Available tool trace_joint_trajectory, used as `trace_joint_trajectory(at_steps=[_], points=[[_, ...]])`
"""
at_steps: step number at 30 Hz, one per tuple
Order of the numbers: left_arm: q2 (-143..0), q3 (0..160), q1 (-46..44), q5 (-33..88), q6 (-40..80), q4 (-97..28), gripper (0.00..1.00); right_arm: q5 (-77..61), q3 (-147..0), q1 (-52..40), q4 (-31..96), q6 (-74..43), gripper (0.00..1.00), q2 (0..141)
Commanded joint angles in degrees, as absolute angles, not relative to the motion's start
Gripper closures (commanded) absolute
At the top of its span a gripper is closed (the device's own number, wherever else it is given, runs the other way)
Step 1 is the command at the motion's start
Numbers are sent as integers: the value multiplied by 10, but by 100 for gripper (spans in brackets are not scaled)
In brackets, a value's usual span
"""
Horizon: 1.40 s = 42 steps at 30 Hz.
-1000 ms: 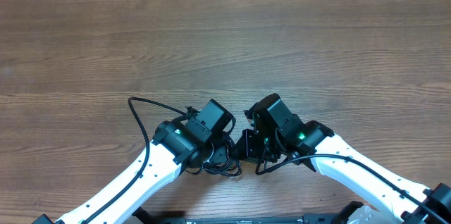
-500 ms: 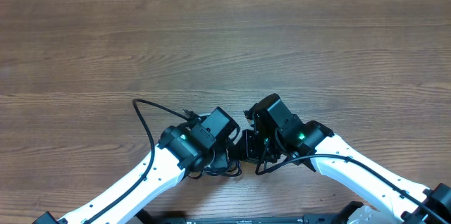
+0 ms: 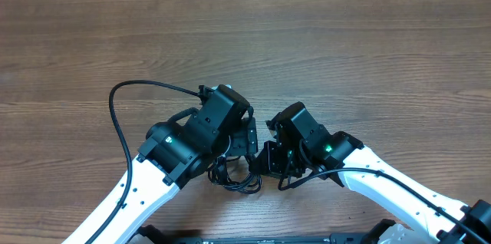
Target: Untangle cables
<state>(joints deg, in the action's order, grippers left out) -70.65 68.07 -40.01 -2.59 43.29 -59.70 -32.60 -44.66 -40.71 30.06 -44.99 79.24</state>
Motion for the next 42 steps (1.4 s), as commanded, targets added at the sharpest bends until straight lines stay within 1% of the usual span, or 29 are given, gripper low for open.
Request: trace_joint_trajectory(at_steps=[1, 5, 9, 12, 15, 17, 18, 22, 26, 28, 29, 30, 31, 32, 36, 39, 40, 42], points=[[-714, 687, -397, -70, 429, -600, 11, -331, -460, -408, 302, -449, 94, 780], [-741, 687, -397, -94, 429, -601, 11, -331, -460, -408, 302, -449, 94, 780], [-778, 687, -393, -110, 429, -590, 21, -331, -460, -408, 302, -449, 94, 780], [-807, 687, -383, -102, 435, -580, 24, -331, -460, -408, 304, -449, 94, 780], [-827, 687, -369, -91, 440, -580, 33, -331, -460, -408, 307, -449, 94, 780], [-837, 687, -354, -70, 439, -580, 41, -331, -460, -408, 310, -449, 94, 780], [-840, 687, -347, -60, 439, -580, 43, -331, -460, -408, 312, -449, 94, 780], [-848, 687, -318, -1, 437, -580, 44, -331, -460, -408, 312, -449, 94, 780], [-863, 687, -314, 31, 427, -580, 45, -331, -460, -408, 312, -449, 94, 780], [-872, 687, -316, 42, 422, -580, 50, -331, -460, -408, 312, -449, 94, 780], [-877, 687, -315, 50, 421, -580, 58, -331, -460, -408, 312, -449, 94, 780], [-879, 687, -315, 59, 419, -580, 63, -331, -460, -408, 312, -449, 94, 780], [-884, 687, -315, 63, 417, -580, 71, -331, -460, -408, 312, -449, 94, 780], [-884, 687, -315, 63, 417, -581, 76, -331, -460, -408, 312, -449, 94, 780], [-884, 688, -313, 57, 406, -580, 84, -331, -460, -408, 312, -449, 94, 780], [-884, 688, -308, 56, 394, -584, 94, -331, -460, -408, 312, -449, 94, 780], [-884, 688, -307, 56, 387, -587, 96, -331, -460, -408, 312, -449, 94, 780], [-884, 688, -304, 56, 376, -590, 96, -331, -460, -408, 312, -449, 94, 780]])
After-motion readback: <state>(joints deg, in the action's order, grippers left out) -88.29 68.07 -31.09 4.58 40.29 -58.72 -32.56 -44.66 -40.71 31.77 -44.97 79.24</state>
